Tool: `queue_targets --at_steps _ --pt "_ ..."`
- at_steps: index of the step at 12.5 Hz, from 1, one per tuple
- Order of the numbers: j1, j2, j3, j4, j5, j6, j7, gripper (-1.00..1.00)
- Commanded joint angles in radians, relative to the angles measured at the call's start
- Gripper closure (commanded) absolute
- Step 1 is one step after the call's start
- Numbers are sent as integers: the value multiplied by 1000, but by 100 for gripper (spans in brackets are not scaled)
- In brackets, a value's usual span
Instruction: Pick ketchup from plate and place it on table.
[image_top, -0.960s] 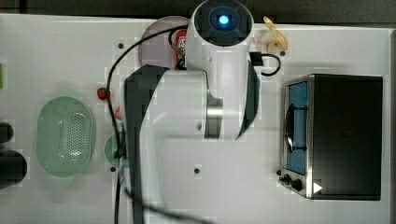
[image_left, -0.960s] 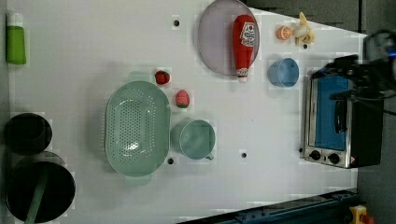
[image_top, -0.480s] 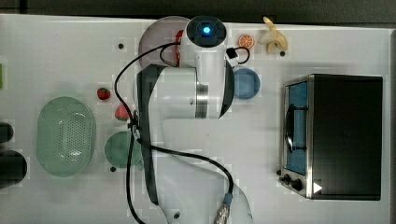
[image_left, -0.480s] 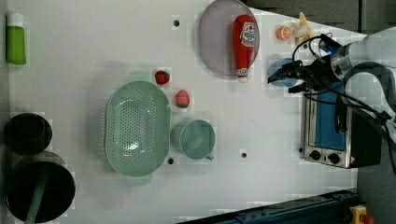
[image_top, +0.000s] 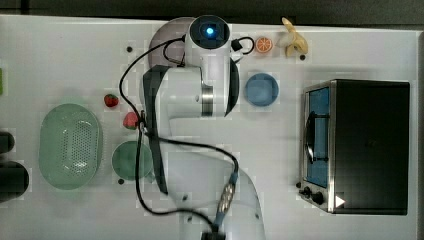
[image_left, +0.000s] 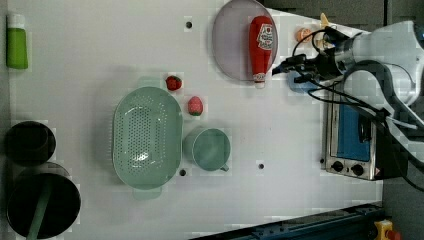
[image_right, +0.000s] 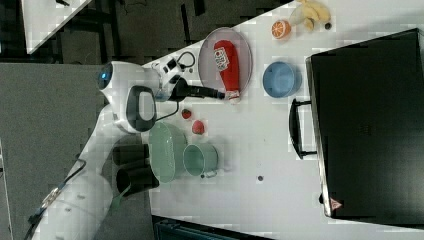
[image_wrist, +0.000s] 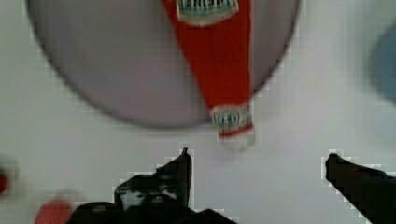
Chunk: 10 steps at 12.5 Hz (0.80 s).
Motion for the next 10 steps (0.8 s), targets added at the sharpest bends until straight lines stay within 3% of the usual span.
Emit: queue_targets --at_steps 1,6,10 --pt "19 86 4 75 -45 78 -54 -100" --pt "26 244 3 220 -83 166 -54 -100" --pt "28 328 0 270 -83 217 -54 -100"
